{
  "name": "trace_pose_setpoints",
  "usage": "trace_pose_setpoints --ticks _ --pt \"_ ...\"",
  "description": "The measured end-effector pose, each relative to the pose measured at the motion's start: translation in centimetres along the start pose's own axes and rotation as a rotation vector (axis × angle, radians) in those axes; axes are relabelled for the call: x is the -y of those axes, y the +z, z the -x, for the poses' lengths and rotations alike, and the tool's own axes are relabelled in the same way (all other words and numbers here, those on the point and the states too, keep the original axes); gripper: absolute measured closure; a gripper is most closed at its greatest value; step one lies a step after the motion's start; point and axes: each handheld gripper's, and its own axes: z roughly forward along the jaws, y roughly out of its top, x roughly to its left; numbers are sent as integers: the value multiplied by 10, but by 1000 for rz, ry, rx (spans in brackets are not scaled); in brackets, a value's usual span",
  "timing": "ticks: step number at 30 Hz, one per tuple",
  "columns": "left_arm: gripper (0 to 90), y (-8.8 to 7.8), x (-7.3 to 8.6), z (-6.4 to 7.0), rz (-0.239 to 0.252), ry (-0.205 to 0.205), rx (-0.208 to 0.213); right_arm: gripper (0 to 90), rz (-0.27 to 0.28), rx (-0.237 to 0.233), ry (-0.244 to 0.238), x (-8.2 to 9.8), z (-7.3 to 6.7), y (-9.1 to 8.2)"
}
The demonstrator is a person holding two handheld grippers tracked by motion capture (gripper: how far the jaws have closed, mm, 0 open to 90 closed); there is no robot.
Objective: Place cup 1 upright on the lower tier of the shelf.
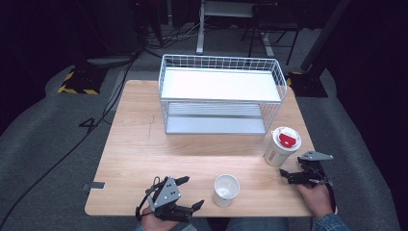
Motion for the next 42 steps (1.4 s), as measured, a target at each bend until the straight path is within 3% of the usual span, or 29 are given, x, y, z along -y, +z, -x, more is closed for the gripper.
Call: trace_pose_setpoints --ticks 4,15,42 --pt "124 8 -2 6 11 14 36 9 0 0 0 0 0 0" --pt "0 30 -3 15 26 6 68 9 0 0 0 0 0 0" --pt "0 86 -7 23 12 -42 43 9 0 0 0 0 0 0"
